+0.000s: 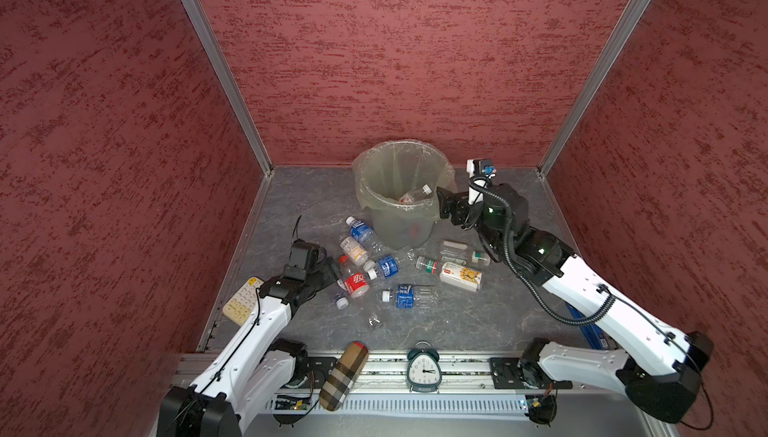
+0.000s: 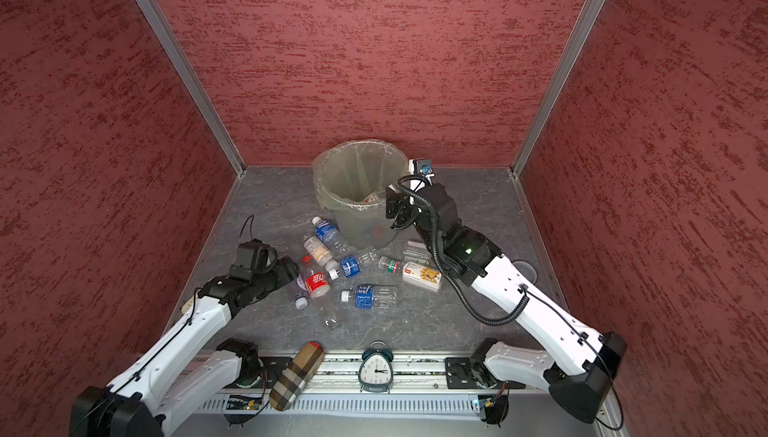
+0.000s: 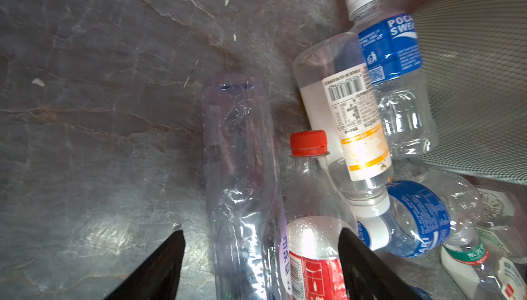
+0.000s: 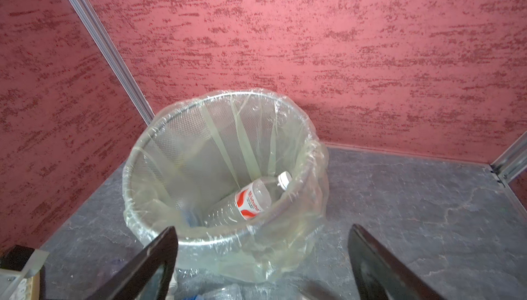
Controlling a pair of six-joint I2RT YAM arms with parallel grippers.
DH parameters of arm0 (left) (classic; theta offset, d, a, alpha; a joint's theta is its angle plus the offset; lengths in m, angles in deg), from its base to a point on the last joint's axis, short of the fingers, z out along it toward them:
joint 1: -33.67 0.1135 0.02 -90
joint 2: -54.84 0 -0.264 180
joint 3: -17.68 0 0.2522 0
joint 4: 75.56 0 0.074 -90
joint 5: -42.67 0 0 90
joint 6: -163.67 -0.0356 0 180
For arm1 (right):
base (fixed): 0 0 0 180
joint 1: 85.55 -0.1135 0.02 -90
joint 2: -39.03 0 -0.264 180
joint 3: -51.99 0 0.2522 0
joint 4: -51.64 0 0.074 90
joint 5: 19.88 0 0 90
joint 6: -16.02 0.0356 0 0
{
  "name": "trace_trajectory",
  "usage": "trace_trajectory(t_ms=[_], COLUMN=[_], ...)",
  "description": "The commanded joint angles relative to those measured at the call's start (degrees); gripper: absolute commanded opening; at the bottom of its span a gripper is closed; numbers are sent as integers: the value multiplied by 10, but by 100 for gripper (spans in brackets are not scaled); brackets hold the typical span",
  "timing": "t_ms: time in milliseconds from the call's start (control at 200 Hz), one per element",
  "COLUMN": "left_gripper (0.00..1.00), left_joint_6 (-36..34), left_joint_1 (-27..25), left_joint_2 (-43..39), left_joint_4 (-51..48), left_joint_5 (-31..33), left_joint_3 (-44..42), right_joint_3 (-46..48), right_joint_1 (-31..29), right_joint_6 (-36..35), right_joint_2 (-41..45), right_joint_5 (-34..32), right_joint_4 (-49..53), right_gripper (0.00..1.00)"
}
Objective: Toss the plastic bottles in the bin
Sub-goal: 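Raise the right gripper from the bin while the left gripper lowers toward a crushed bottle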
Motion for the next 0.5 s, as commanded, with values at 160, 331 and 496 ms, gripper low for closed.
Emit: trace_trajectory(t_ms=[160,331,496], left_gripper=[82,80,79], left_joint_6=[-14,-14,-13], left_joint_1=[0,-1,-1], left_joint_2=[68,107,135], left_joint_4=[9,21,25], left_joint_5=[29,17,21], left_joint_3=[39,42,41], right_joint_3=[53,75,97], right_joint_1=[1,1,1], right_joint_6=[42,45,52], right_joint_2=[40,38,43], right_joint_5=[5,-7,-3], right_joint_4=[27,35,33], right_gripper=[94,93,93])
